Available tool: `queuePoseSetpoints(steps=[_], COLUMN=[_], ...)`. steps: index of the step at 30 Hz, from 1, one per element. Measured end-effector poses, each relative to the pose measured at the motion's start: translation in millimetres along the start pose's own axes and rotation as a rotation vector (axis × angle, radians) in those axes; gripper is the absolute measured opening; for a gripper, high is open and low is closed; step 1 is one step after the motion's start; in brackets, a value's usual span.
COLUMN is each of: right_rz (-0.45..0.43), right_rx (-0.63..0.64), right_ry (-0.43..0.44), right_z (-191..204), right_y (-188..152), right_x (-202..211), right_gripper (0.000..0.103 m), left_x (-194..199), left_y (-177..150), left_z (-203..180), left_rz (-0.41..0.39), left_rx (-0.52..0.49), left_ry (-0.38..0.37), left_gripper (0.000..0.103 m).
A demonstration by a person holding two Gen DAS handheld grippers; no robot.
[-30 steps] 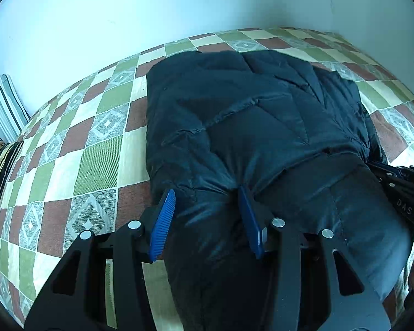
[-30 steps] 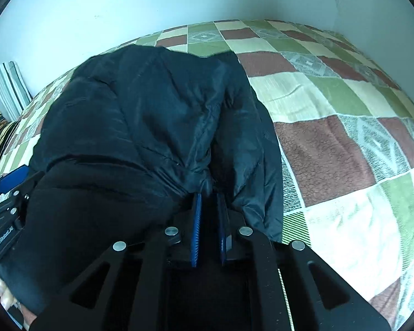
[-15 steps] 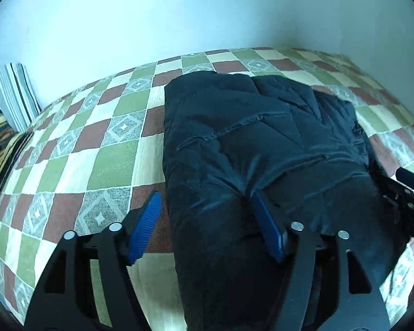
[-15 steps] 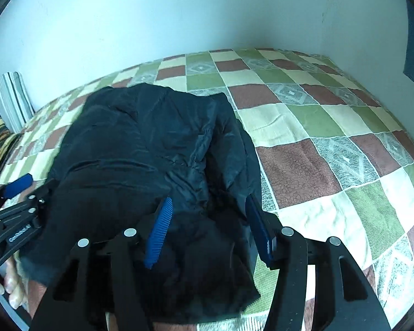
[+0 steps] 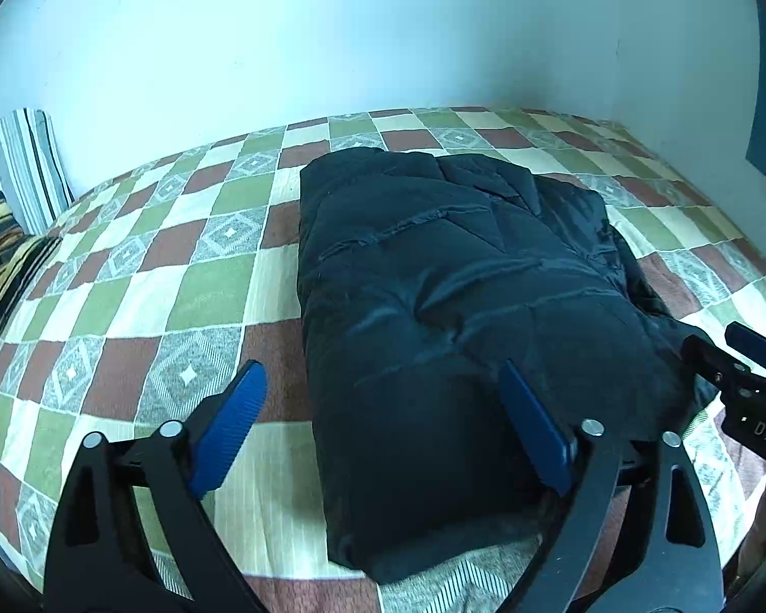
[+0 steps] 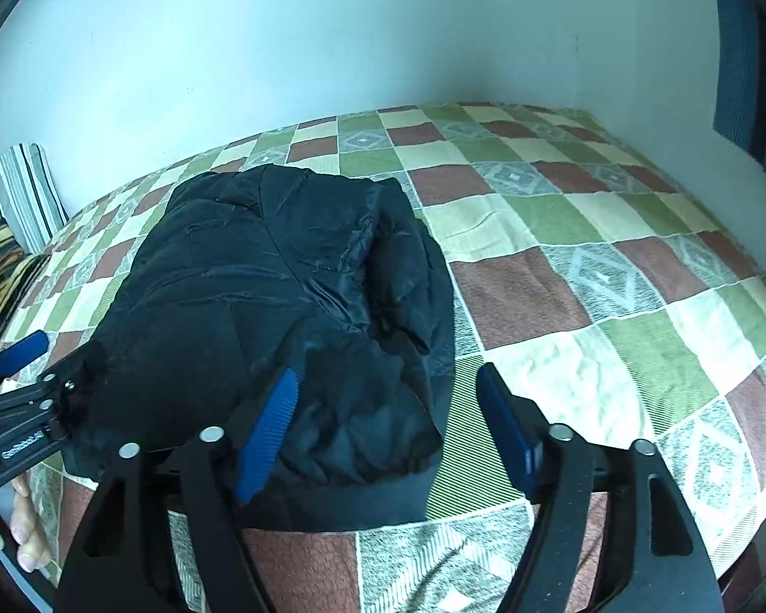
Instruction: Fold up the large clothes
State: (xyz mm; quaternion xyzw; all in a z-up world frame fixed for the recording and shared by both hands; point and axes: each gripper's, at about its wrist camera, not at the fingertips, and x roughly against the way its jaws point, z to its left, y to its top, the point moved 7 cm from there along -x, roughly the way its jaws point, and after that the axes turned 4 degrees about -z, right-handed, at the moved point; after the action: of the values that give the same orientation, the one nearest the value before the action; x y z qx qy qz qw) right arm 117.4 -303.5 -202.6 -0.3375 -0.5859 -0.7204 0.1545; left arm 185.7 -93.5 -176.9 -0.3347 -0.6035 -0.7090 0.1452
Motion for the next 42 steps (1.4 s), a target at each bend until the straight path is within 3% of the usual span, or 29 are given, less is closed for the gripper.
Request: queuePoseSetpoints(steps=[9,21,42], right_rz=[-0.006,-0.121,-0.130], right_rx=[-0.005,0.038,0.069], right_ry=[0.000,0.003,0.002], right_z=[2,23,37], right_y=[-5,25,25], right_x=[26,92,99], right_gripper=[0.076,0.081,0.083], left_x=[40,101,117], left_y=[-3,16,17], left_z=[2,3,7], left_rz=[-0.047,-0.124,-0.145], left_rx=[-0.002,0.039,0.053], left_ry=[0.047,0.030,0.053], left_gripper=[0.094,0.099,0.100])
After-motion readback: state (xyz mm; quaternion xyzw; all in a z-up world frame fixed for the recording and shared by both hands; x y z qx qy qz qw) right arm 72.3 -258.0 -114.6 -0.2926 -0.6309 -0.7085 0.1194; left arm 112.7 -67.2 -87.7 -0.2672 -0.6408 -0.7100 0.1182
